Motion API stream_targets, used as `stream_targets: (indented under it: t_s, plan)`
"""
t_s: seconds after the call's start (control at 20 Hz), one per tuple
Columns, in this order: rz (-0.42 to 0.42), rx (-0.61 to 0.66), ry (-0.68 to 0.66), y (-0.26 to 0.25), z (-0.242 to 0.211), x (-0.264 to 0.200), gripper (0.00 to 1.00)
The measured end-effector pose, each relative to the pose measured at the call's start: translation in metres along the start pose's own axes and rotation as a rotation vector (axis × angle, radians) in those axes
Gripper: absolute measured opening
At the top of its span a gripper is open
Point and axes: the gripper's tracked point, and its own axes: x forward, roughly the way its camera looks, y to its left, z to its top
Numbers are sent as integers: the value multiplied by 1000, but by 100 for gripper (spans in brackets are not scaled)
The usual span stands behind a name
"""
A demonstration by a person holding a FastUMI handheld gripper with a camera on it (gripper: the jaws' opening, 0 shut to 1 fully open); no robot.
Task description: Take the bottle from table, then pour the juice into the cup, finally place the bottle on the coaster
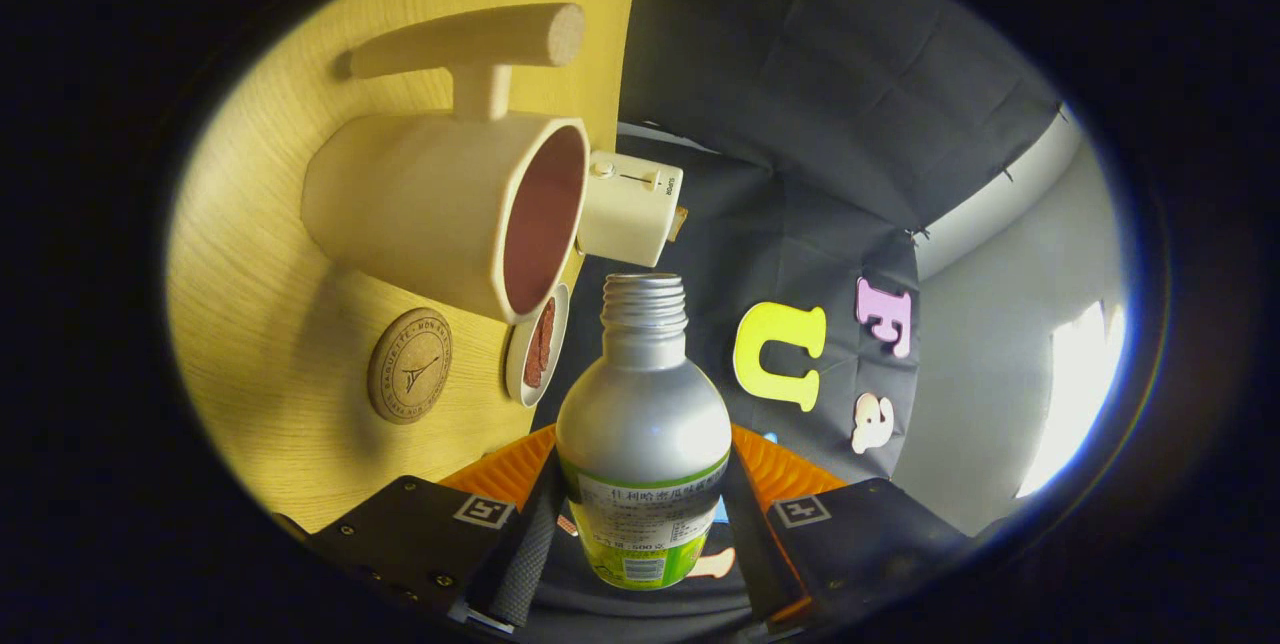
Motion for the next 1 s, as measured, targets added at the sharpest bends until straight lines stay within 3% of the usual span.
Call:
stream_targets:
  t_s: [0.6, 1.0]
  plan:
    - [122, 403, 58, 22, -17, -2, 79]
    - [159, 853, 71, 8, -21, -1, 79]
